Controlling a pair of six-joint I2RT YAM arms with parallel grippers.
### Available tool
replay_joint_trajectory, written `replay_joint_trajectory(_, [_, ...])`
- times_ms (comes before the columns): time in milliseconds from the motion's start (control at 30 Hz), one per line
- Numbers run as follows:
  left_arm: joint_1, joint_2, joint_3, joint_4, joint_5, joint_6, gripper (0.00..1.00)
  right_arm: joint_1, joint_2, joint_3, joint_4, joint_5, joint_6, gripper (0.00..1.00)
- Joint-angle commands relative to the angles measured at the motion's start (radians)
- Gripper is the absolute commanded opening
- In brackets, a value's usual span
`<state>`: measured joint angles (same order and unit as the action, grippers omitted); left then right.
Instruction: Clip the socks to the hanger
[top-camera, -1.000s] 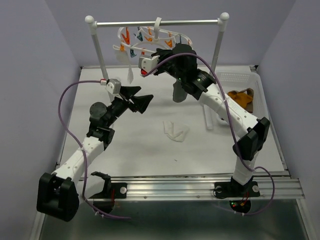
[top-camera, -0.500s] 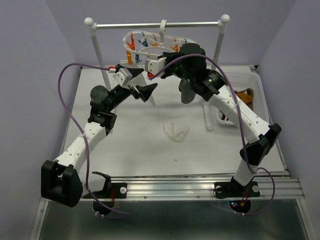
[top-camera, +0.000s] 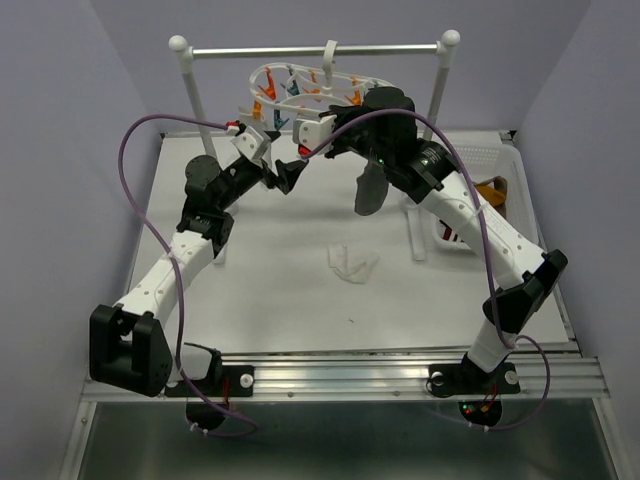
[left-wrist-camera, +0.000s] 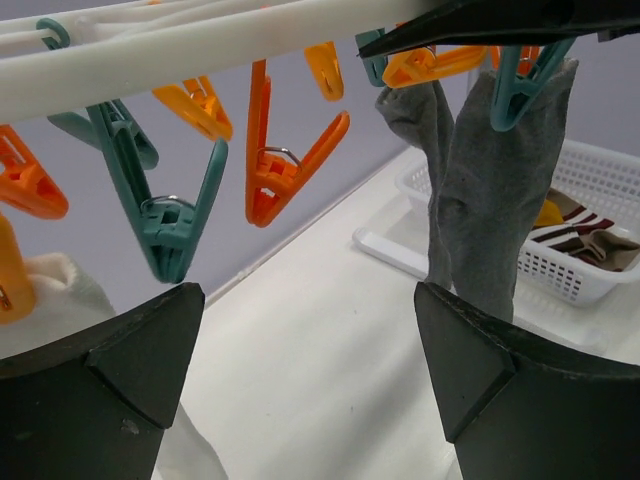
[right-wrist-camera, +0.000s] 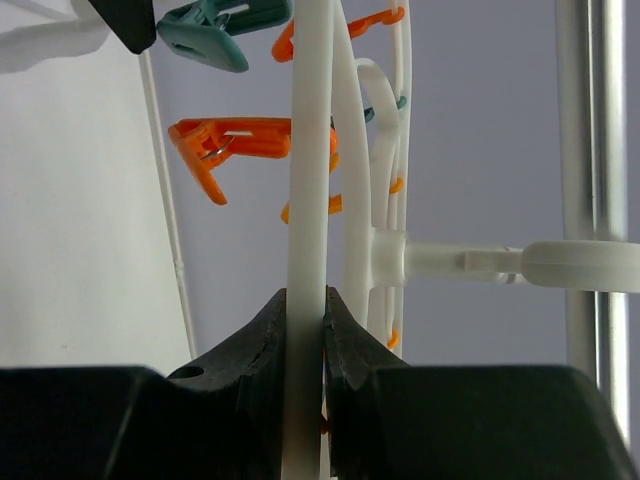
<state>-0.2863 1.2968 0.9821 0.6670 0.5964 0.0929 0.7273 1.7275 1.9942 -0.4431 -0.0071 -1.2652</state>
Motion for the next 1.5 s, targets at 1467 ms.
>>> replay_joint_trajectory(1467, [-0.031, -0.001, 0.115, 0.207, -0.09, 0.05, 0.65, 0.001, -0.115, -0.092, 0.012, -0.027, 0.095, 0.01])
